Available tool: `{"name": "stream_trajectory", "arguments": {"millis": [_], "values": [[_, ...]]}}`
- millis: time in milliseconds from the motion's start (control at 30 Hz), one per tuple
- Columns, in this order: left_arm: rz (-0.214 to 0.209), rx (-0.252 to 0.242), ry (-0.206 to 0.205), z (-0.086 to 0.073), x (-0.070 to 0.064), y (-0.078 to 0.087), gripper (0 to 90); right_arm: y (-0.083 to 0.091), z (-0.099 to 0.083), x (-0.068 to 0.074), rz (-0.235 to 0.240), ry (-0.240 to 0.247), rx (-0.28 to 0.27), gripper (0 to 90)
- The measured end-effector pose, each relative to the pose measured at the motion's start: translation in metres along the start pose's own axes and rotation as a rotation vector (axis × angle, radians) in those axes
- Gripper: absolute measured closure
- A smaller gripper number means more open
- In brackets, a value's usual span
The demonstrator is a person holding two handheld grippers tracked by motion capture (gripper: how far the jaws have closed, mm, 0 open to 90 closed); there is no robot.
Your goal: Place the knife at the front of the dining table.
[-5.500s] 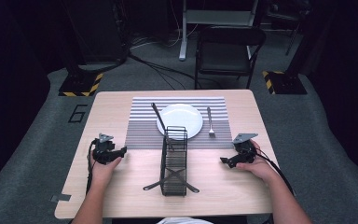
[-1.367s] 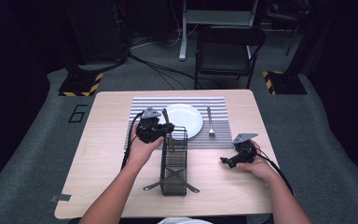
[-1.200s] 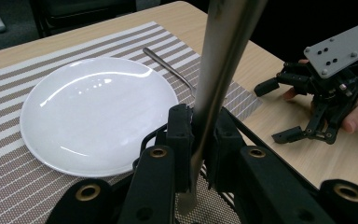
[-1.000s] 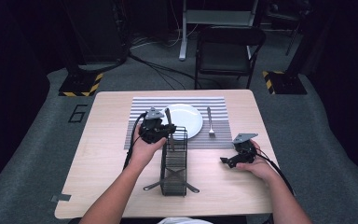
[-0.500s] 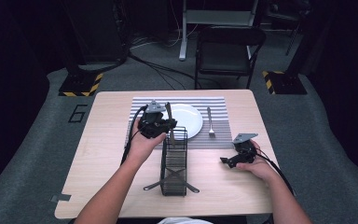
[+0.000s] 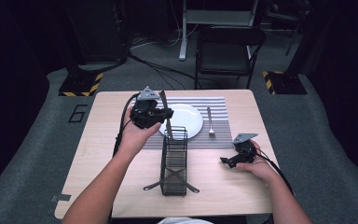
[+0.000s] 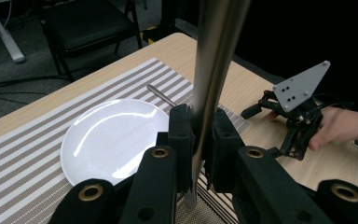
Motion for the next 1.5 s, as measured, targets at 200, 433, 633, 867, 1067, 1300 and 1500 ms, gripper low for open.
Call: {"name": "stream_trajectory", "arguments": {"millis": [200,433,633,867,1067,1300,1500], "values": [[0.019,-0.003,-0.002,0.009,0.008,0.012,82.2,0.000,0.000,0.000,0.000,-0.001,0.000,0.0],[0.062,-0.014,-0.004,0.012,0.020,0.024,82.2,0.000,0.000,0.000,0.000,-0.001,0.000,0.0],[0.107,-0.014,0.005,0.011,0.032,0.032,82.1,0.000,0.000,0.000,0.000,-0.001,0.000,0.0],[0.129,-0.007,0.037,0.005,0.047,0.036,82.3,0.000,0.000,0.000,0.000,-0.001,0.001,0.0],[0.159,0.006,0.062,-0.007,0.062,0.039,82.4,0.000,0.000,0.000,0.000,-0.001,0.001,0.0],[0.193,0.003,0.103,-0.020,0.076,0.041,82.4,0.000,0.000,0.000,0.000,0.000,0.000,0.0],[0.236,0.016,0.121,-0.037,0.089,0.038,82.5,0.000,0.000,0.000,0.000,-0.001,0.001,0.0]]}}
Point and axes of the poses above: each handheld gripper's, and its own axes: y roughly backward along the jaws, z roughly out of its top, x roughly to its left, the point moved 8 cm from there along -y, roughly forward along the jaws, and after that the axes turned 10 degrees about -y, right-handed, at the moved point
